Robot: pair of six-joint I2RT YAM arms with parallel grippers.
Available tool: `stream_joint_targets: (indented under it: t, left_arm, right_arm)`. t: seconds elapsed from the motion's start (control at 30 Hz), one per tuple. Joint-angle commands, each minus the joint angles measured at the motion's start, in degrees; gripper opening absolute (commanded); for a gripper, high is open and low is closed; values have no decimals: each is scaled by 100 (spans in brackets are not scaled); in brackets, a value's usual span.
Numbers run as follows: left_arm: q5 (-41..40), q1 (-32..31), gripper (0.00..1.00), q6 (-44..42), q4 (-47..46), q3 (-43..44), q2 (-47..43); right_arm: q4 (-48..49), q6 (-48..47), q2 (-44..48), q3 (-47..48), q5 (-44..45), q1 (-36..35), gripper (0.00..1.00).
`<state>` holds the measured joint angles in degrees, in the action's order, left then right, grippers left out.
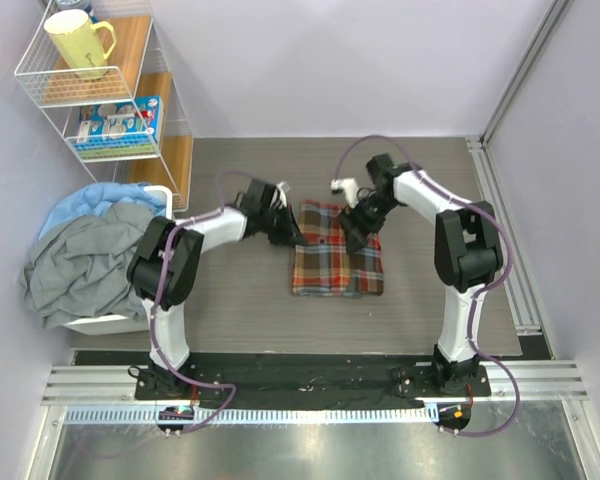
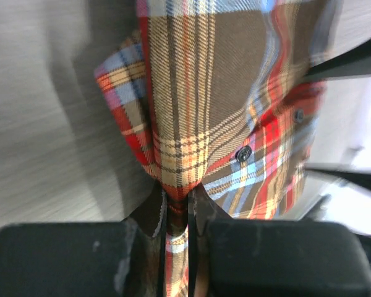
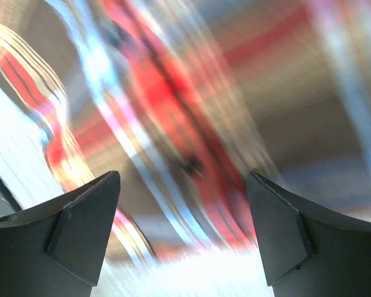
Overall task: Fold and stack the long sleeve shirts
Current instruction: Fold the shirt
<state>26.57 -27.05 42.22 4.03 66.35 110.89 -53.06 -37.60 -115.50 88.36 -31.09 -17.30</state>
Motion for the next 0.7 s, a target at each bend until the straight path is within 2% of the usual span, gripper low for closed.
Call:
stream_joint_targets:
  t: [0.0,0.07,0.13,0.17,0.23,0.27,0.3,0.43,0.5,0.57,0.67]
  left_arm:
    - [-686,341,0,-2687,3829,1668,440]
    - [-1194,367,0,-3226,4680,2474,617]
    - [-1495,402,0,-3805,5027,2951,766]
    - [-1966,437,0,-3965,5385,3241,820]
    - [-2574,437,0,-4517,5704,4278,1064]
    - [-3178,437,0,-4764,5975,4682,1136]
    - [-3471,437,0,-4967,6091,5599,1241]
    - [-4544,394,0,-6100,6321,7396,1584]
    - [-5149,236,0,-6899,5804,7376,1375]
    - [-5459,-44,0,-7644,4868,6570,841]
    - [-5881,-562,0,-8332,3995,5234,278]
  right_arm:
    - [33,1351,37,340,-632,841,89]
    - [32,1623,45,305,-862,1289,89]
    - [32,1896,80,209,-1144,1649,89]
    - [41,1958,115,165,-1188,1807,89]
    - [59,2038,177,59,-1285,1958,89]
    - [76,2064,221,24,-1294,2045,89]
    - [94,2099,334,-72,-1320,2072,89]
    - [269,2178,572,-292,-1382,2099,89]
    - [287,2213,617,-363,-1426,2099,89]
    - [331,2266,652,-415,-1443,2099,89]
    - [393,2328,661,-477,-1478,2117,89]
